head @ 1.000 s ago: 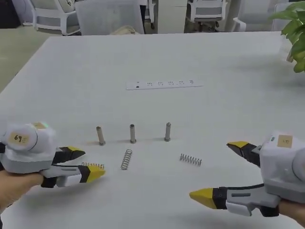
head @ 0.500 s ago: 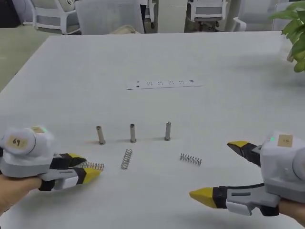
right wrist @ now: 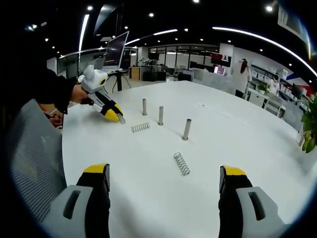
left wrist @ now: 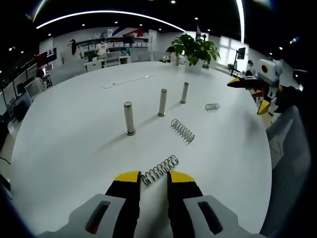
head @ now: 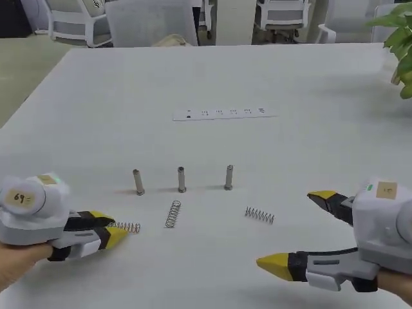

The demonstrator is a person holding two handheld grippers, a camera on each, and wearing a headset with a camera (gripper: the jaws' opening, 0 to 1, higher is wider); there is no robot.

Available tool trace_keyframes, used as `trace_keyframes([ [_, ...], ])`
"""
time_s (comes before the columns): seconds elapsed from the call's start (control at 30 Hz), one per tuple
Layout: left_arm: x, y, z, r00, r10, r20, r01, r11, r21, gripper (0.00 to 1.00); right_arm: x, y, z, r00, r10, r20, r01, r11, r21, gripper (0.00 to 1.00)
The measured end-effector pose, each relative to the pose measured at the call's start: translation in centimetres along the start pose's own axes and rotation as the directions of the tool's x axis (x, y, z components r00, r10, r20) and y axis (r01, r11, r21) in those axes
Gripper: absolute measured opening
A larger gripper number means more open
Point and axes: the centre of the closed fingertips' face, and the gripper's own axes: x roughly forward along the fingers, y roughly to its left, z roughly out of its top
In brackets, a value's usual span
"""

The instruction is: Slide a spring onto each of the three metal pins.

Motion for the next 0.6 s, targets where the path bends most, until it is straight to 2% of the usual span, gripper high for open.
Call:
trace_keyframes([
  [0.13,0.0,-0.2,0.0,1.0,-0.005,0.004,0.005,1.0,-0.007,0.15,0.0,0.0,0.0,1.0,0.001,-0.001,-0.001,1.0,-0.001,0.91],
  [0.23,0.1,-0.5,0.1,0.9998,-0.021,0.008,0.021,1.0,-0.001,0.21,0.0,0.0,0.0,1.0,0.0,-0.001,0.0,1.0,0.0,0.91],
  [0.5,-0.1,-1.4,-0.1,0.999,-0.046,-0.004,0.046,0.998,0.038,0.2,0.0,-0.1,0.0,1.0,-0.001,0.0,0.001,1.0,0.001,0.9],
  [0.6,-0.3,-1.9,-0.6,0.9981,-0.055,-0.027,0.057,0.996,0.072,0.17,0.0,0.0,0.0,1.0,0.0,0.002,0.0,1.0,0.002,0.9],
])
